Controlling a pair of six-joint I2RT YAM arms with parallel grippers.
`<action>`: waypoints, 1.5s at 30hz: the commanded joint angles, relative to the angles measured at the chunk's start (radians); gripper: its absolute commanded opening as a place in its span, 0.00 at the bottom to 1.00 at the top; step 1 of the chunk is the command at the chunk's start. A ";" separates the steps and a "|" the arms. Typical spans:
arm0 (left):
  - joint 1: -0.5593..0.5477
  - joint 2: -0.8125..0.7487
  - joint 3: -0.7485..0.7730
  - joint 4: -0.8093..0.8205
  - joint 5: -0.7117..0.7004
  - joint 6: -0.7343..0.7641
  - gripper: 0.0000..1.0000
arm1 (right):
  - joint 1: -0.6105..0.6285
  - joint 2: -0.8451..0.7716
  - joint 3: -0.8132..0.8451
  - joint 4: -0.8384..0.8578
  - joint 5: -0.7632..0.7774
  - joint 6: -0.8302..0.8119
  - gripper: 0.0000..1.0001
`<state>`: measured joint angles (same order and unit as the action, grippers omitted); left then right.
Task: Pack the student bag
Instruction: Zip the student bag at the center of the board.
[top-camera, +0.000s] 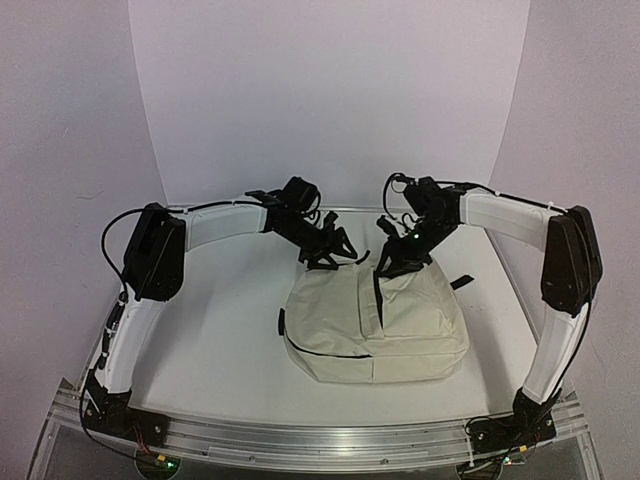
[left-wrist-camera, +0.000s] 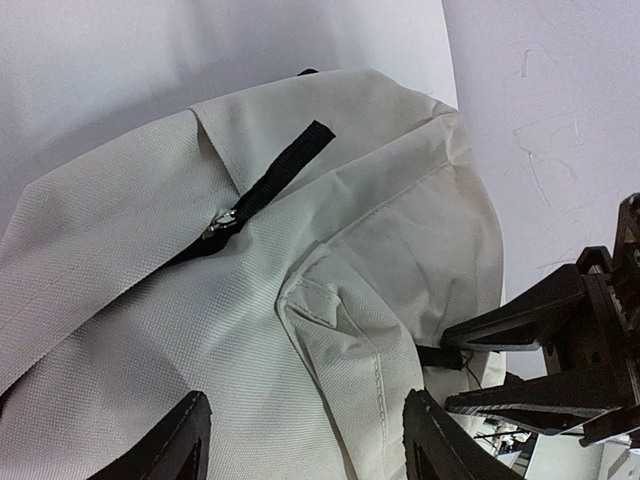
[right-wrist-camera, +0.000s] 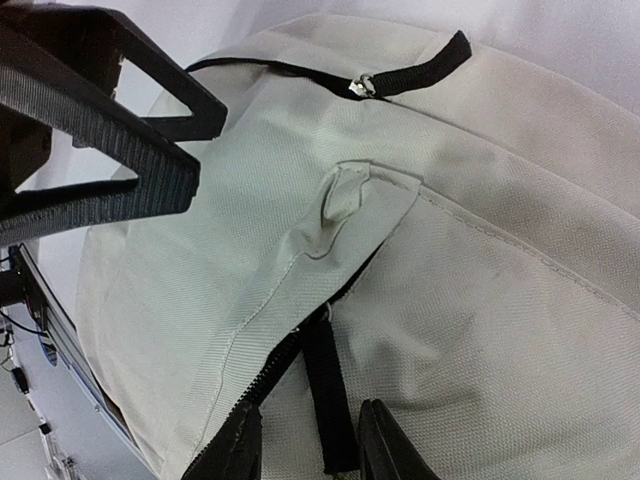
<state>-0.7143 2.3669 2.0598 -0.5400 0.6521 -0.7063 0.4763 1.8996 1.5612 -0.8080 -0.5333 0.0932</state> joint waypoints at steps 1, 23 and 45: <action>0.002 -0.059 0.001 0.023 -0.004 0.007 0.66 | 0.036 0.012 0.033 -0.053 0.075 -0.071 0.35; 0.001 -0.015 0.089 -0.018 0.010 0.037 0.66 | 0.048 -0.001 0.189 -0.128 0.046 -0.126 0.00; -0.023 0.084 0.099 0.023 0.017 0.025 0.71 | 0.108 -0.038 0.102 -0.142 -0.051 -0.133 0.00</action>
<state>-0.7381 2.4901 2.2012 -0.5738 0.6781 -0.6835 0.5410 1.9202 1.6698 -0.9351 -0.5181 -0.0369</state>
